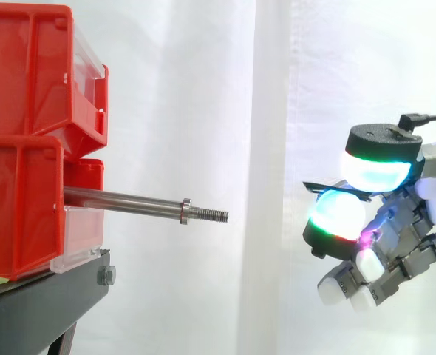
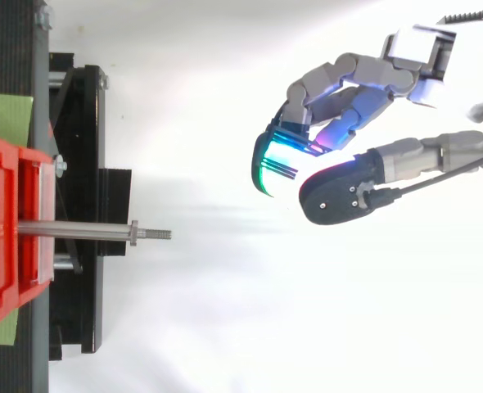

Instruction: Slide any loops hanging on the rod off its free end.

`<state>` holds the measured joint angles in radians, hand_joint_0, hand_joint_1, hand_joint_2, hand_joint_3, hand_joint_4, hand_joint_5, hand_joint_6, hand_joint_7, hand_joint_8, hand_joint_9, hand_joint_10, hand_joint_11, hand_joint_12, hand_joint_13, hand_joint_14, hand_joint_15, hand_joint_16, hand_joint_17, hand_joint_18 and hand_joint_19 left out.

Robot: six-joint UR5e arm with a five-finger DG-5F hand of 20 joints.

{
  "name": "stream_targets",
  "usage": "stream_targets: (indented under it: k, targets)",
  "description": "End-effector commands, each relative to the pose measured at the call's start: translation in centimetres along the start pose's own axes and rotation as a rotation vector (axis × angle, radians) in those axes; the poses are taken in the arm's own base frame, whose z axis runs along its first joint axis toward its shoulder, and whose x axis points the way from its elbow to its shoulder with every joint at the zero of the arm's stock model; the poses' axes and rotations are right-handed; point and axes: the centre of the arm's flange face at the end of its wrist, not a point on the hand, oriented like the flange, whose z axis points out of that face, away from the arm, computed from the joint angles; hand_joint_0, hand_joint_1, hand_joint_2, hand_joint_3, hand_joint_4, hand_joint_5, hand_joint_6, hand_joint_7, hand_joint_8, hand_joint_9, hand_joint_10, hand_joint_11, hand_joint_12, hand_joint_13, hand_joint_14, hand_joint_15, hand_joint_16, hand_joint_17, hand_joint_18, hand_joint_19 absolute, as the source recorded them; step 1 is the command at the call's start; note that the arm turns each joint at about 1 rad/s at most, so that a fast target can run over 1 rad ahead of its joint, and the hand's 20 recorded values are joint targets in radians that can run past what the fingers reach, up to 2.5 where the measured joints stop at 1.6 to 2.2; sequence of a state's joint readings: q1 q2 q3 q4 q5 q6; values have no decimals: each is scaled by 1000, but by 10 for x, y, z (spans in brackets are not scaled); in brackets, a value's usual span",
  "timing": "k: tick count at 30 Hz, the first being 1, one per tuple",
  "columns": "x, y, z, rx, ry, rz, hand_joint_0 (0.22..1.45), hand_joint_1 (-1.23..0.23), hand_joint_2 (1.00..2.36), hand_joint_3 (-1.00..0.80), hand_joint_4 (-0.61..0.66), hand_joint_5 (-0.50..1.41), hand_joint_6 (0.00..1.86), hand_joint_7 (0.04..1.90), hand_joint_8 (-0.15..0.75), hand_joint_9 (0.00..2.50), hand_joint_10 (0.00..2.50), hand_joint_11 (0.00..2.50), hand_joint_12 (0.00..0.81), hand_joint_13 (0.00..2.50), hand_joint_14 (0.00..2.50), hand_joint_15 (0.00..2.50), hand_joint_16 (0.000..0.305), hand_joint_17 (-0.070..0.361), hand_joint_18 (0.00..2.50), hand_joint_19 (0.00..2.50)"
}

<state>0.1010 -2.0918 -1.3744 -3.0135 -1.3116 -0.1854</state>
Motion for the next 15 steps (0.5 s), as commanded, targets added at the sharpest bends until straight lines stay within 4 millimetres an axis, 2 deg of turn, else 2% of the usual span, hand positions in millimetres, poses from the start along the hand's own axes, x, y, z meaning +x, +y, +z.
stream_targets:
  k: [1,7,8,15]
  targets:
    - [-1,6,0,9,2,-1,605,-570,1013,-340,149,-92,825,998,274,1001,11,317,331,536,8,200,46,103,438,293]
    - [-3,17,-2,32,6,-7,603,-713,1016,-239,182,-120,875,918,271,941,12,374,337,515,9,210,46,105,441,306]
    - [-4,18,-2,38,7,-9,614,-761,1016,-247,177,-131,887,879,274,936,12,380,339,514,9,215,47,105,444,305]
    - [-4,20,-2,37,4,-3,634,-792,1012,-344,187,-144,905,822,279,936,15,433,340,523,9,218,47,107,454,293]
